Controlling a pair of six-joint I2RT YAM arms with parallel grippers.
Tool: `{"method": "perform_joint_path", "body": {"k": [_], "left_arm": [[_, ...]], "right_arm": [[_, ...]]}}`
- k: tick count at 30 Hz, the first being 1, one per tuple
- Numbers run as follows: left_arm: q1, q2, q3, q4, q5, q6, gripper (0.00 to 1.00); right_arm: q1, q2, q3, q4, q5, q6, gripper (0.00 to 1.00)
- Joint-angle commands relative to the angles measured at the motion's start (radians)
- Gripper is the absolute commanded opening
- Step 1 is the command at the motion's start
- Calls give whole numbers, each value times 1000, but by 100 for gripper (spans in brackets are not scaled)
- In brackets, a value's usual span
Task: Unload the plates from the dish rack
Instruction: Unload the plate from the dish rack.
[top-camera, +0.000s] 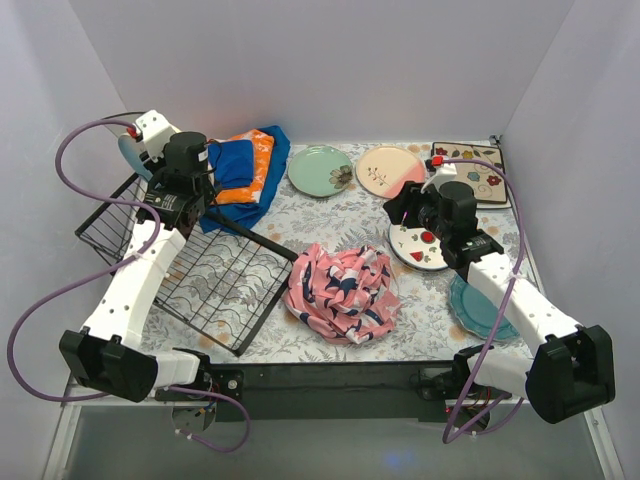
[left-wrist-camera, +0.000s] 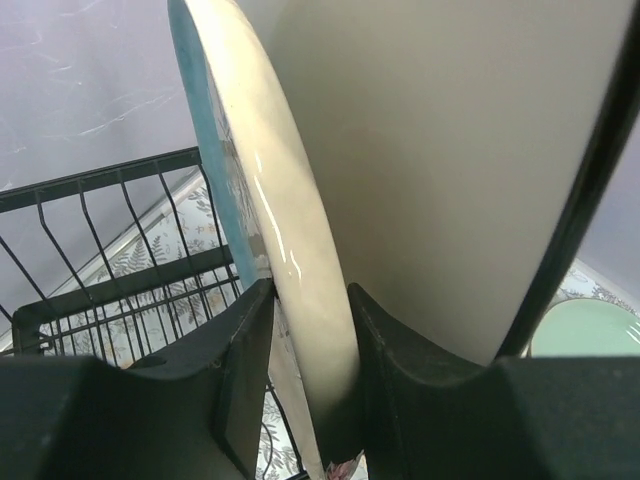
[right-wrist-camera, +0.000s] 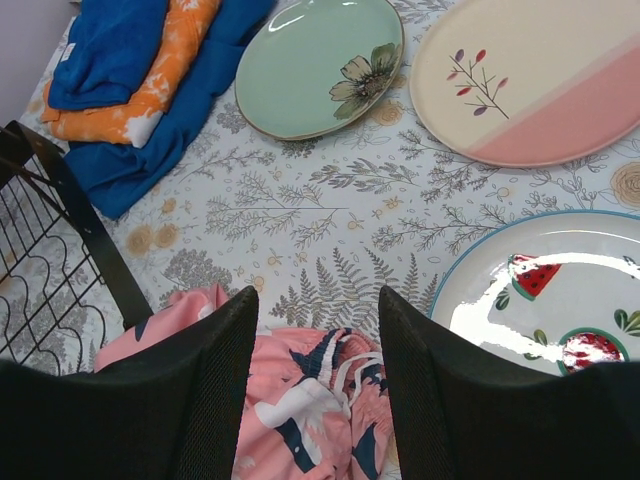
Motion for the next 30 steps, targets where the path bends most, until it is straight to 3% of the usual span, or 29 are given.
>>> {"method": "perform_joint_path", "body": {"k": [1, 4, 18, 30], "left_arm": [[7, -21, 6, 6, -7, 41, 15], [7, -21, 23, 7, -11, 52, 0], [5, 34, 180, 12, -6, 136, 0], [-1, 69, 175, 63, -40, 285, 0]], "right_arm": [[10, 1, 23, 47, 41, -22, 57], [14, 4, 24, 49, 50, -22, 57], [28, 50, 49, 40, 59, -26, 57], [34, 50, 57, 34, 99, -31, 57]]}}
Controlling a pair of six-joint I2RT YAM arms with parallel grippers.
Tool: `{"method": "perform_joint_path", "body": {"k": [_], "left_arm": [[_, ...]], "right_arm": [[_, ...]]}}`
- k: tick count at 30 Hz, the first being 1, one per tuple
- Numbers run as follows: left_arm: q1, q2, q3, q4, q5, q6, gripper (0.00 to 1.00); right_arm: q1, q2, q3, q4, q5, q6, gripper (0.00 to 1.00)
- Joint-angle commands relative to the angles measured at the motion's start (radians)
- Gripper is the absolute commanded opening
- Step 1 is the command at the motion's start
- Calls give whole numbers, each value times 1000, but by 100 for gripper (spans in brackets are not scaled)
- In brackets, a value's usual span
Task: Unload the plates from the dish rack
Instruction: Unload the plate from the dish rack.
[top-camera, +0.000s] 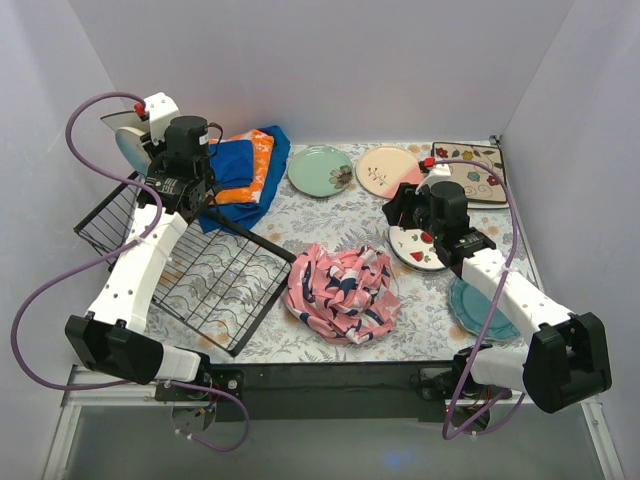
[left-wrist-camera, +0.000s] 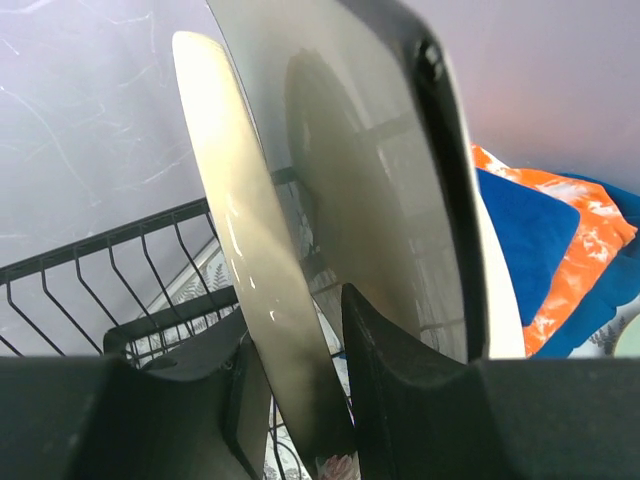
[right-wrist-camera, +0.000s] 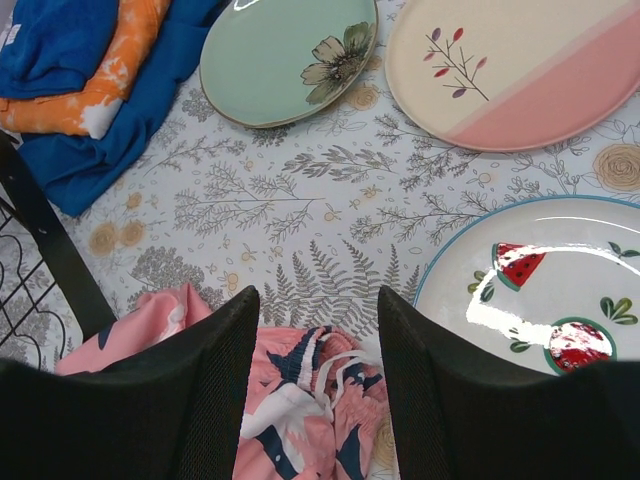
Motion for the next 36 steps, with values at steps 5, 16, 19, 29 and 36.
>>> {"method": "perform_joint_path", "body": {"k": [5, 16, 19, 29, 36], "left_arm": [[-15, -13, 37, 137, 5, 163, 0], [-18, -105, -10, 163, 40, 4, 23], [-18, -76, -15, 160, -26, 16, 21], [-18, -52, -10, 135, -43, 8, 40], [-19, -37, 8, 126, -83, -1, 29]], "right_arm": [[10, 5, 56, 34, 30, -15, 57], [11, 13, 59, 31, 28, -15, 57], [11, 9, 57, 28, 30, -15, 57], [13, -8, 48, 27, 59, -23, 57], [13, -8, 48, 22, 63, -24, 57]]}}
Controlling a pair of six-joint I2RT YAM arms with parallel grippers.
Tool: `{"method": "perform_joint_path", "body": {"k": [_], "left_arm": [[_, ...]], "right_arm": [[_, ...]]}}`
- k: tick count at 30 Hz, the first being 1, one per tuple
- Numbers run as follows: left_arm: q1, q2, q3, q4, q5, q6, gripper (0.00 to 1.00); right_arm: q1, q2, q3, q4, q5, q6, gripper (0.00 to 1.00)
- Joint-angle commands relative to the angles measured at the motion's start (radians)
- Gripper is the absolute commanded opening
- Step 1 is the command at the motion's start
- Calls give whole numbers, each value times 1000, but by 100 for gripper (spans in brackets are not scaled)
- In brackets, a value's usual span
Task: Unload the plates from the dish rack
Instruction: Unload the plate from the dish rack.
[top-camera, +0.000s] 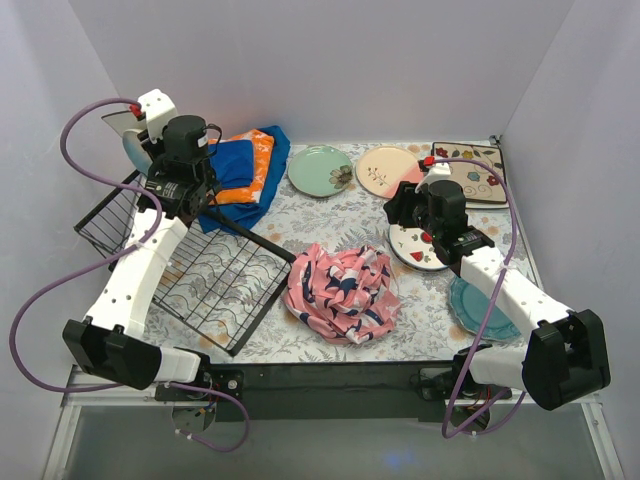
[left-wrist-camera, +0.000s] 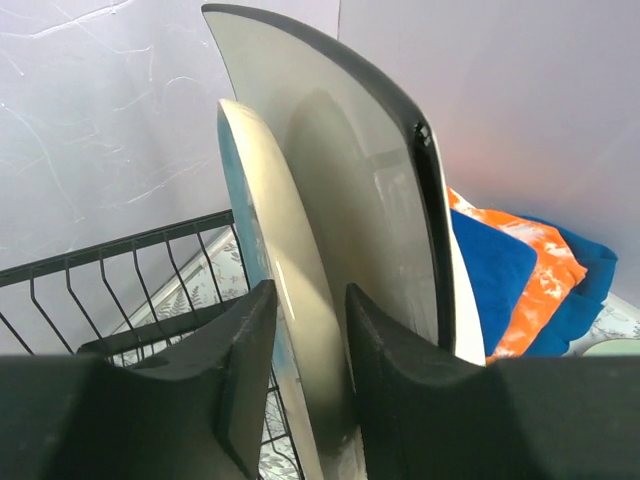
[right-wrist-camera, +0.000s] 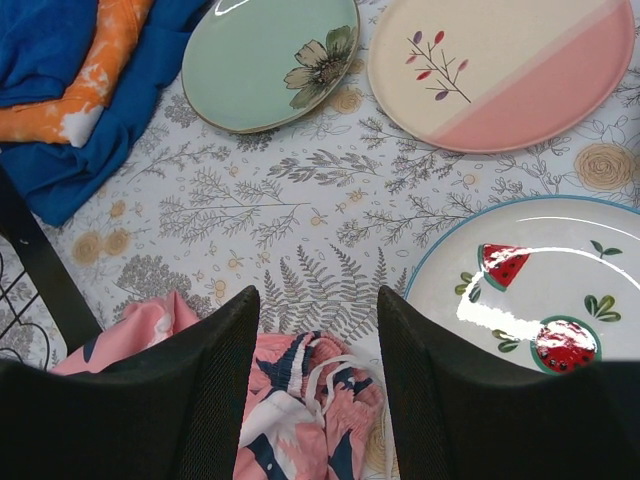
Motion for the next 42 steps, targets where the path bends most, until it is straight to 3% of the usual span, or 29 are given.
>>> {"method": "perform_joint_path", "body": {"k": [1, 13, 14, 18, 28, 34, 42], "left_arm": [[-4, -7, 35, -2, -52, -9, 25], [-4, 23, 20, -42, -119, -51, 28], [-4, 27, 20, -42, -122, -49, 26], [-4, 38, 23, -42, -130, -43, 0], [-4, 38, 59, 12, -112, 20, 0], [-34, 69, 174, -9, -121, 47, 0], [-85, 82, 215, -10, -145, 75, 0]], "right_arm": [[5, -25, 35, 28, 24, -21, 57], [7, -25, 32, 26, 37, -28, 57], [7, -25, 31, 26, 37, -28, 57], [7, -27, 32, 25, 43, -31, 57], [7, -17, 38, 25, 46, -31, 57], [19, 18, 71, -9, 66, -6, 55], [221, 160, 135, 28, -12, -15, 59]]}}
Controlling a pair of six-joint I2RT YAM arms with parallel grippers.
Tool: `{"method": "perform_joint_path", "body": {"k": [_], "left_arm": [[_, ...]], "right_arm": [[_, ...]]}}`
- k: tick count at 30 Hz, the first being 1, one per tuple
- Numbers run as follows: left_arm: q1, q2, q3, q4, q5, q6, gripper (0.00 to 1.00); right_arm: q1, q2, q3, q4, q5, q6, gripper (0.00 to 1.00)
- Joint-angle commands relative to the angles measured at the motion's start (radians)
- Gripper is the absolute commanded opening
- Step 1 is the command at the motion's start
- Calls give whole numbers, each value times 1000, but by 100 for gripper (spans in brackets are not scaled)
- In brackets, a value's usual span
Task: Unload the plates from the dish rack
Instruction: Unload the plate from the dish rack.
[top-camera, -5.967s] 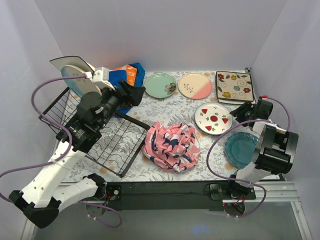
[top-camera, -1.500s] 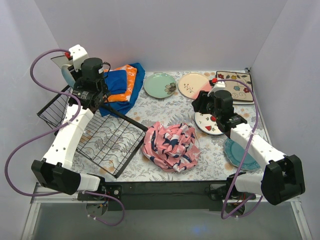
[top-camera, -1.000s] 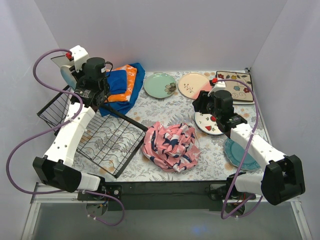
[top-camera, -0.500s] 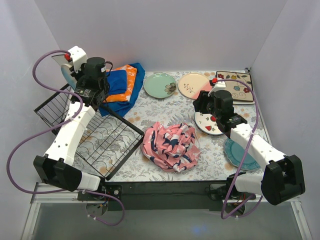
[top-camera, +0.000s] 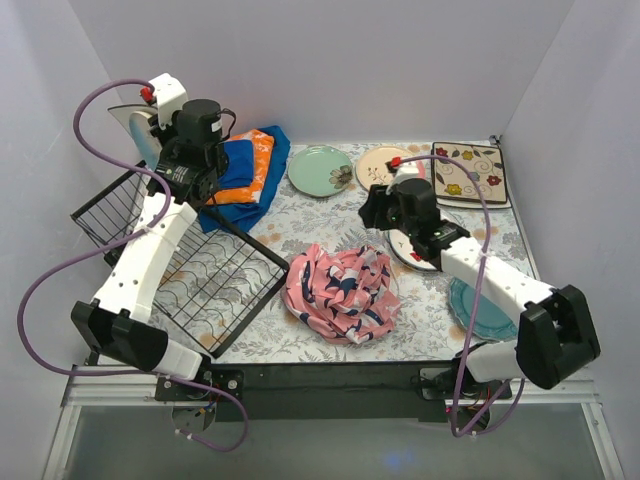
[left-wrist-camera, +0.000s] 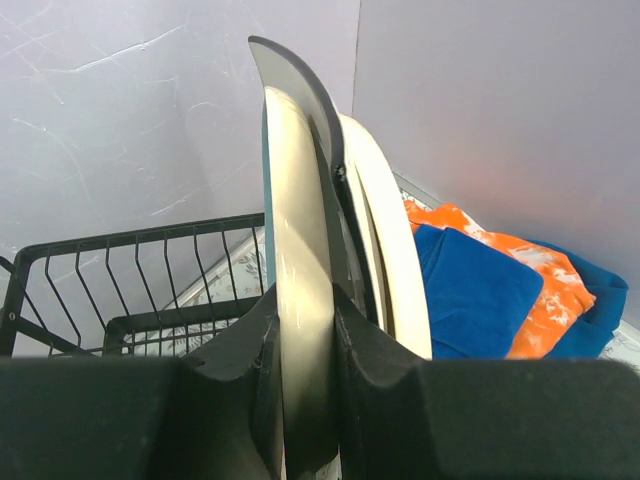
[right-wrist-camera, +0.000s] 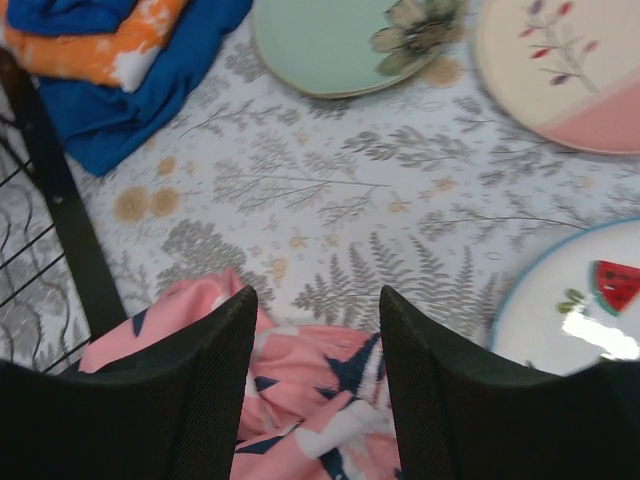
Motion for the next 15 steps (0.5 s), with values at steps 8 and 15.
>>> {"method": "perform_joint_path", "body": {"k": [8, 15], "left_arm": [[-23, -66, -13, 63, 13, 41, 0], [-23, -81, -27, 64, 29, 41, 0]], "right_arm": [[308, 402, 265, 76, -186, -120, 64], [419, 617, 443, 33, -216, -174, 65]]}}
